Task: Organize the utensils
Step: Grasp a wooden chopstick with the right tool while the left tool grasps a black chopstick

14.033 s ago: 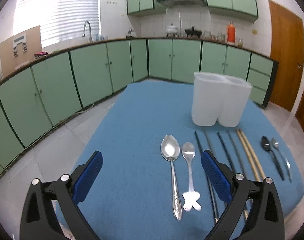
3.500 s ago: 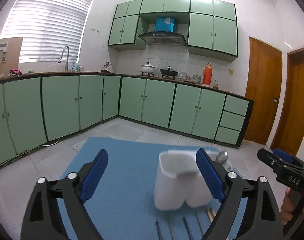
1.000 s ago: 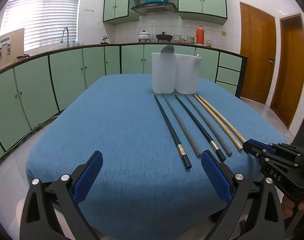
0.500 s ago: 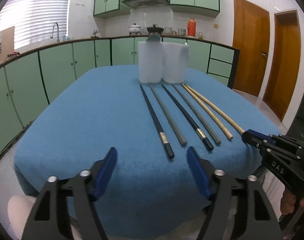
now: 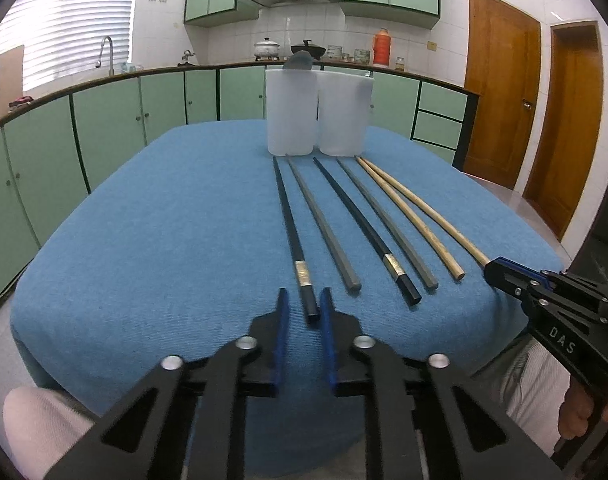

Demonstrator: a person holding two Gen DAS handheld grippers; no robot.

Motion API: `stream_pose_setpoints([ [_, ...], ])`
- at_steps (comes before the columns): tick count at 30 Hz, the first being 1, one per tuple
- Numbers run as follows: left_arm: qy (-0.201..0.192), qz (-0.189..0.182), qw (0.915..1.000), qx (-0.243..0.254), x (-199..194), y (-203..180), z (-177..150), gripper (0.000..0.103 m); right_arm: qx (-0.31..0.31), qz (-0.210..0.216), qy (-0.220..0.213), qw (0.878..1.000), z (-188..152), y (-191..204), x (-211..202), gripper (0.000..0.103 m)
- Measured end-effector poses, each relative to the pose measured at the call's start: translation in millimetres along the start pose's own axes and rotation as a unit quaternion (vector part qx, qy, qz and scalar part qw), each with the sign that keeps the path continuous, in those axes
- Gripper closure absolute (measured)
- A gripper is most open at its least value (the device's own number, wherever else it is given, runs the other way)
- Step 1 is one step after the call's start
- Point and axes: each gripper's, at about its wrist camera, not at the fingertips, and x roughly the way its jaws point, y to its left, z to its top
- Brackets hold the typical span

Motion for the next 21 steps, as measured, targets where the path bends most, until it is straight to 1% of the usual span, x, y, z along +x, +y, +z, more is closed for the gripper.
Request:
stream_pose_setpoints([
  [8,0.003,0.005,1.0,0.002,0,-2,0,0.091,0.0,-0.003,0.0,1.0,0,1,2,0.096],
  [9,0.003,0.004,1.0,0.002,0,-2,0,0.095,0.001,-0.003,0.001,1.0,0,1,2,0.096],
  [16,0.002,0.005,1.0,0.004,-2,-1,2,0.095,0.002,-0.003,0.001,1.0,2,1,0,0.097],
  [21,-0.012,0.009,0.9999,0.004,-11,-2,7,0.096,0.0,-0.006,-0.01,1.0,8,1,-8,0.097],
])
